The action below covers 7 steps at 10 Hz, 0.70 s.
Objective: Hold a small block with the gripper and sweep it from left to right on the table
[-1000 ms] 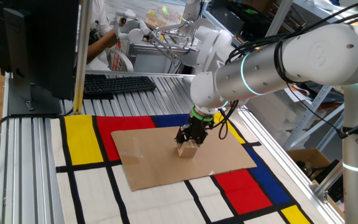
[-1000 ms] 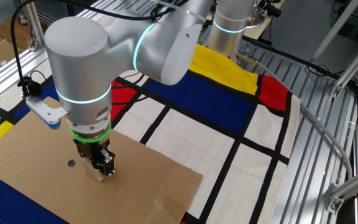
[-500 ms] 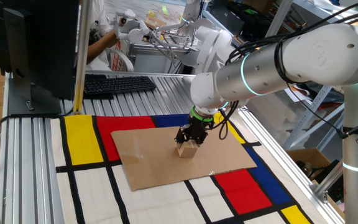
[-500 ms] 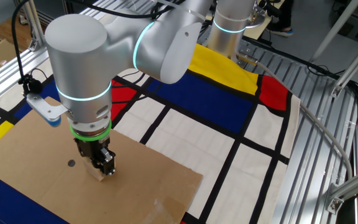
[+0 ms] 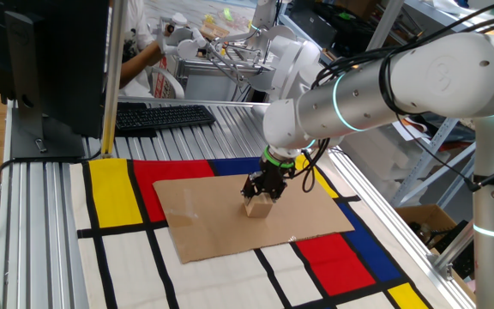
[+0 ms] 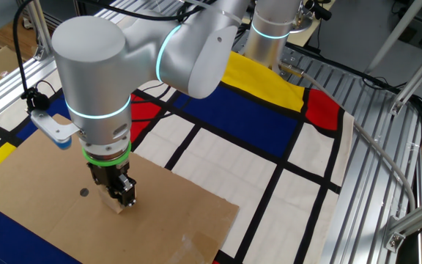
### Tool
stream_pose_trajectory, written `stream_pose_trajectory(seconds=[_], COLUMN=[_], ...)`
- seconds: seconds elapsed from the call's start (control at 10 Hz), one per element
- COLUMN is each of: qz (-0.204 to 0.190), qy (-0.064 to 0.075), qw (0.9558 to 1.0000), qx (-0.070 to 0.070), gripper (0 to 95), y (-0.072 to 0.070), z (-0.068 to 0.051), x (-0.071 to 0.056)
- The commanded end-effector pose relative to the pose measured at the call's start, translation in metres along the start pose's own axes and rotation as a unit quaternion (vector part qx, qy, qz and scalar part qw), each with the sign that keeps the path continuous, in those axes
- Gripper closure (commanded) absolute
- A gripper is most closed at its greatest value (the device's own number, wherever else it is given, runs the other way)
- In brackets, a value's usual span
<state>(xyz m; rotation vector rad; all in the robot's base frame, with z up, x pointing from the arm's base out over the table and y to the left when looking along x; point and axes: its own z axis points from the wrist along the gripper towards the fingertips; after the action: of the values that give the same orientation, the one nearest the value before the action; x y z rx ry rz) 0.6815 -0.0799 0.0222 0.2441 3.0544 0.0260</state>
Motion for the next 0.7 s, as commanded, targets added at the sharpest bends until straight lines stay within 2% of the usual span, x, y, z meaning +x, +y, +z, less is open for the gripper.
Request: stream_pose_trajectory(seconds=[0.1, 0.3, 0.5, 0.7], qz=[-0.002, -0.002, -0.006, -0.013], qy=[0.000, 0.002, 0.000, 0.001], qw=[1.0000, 1.0000, 0.9998, 0.9998], qx=[0.004, 0.006, 0.018, 0.017], gripper=[95.0, 95.0, 95.0, 95.0], y=[-0.0001, -0.0001, -0.0001, -0.0001], z=[-0.0004, -0.0004, -0.0004, -0.0004], x=[0.0000, 0.0000, 0.0000, 0.0000])
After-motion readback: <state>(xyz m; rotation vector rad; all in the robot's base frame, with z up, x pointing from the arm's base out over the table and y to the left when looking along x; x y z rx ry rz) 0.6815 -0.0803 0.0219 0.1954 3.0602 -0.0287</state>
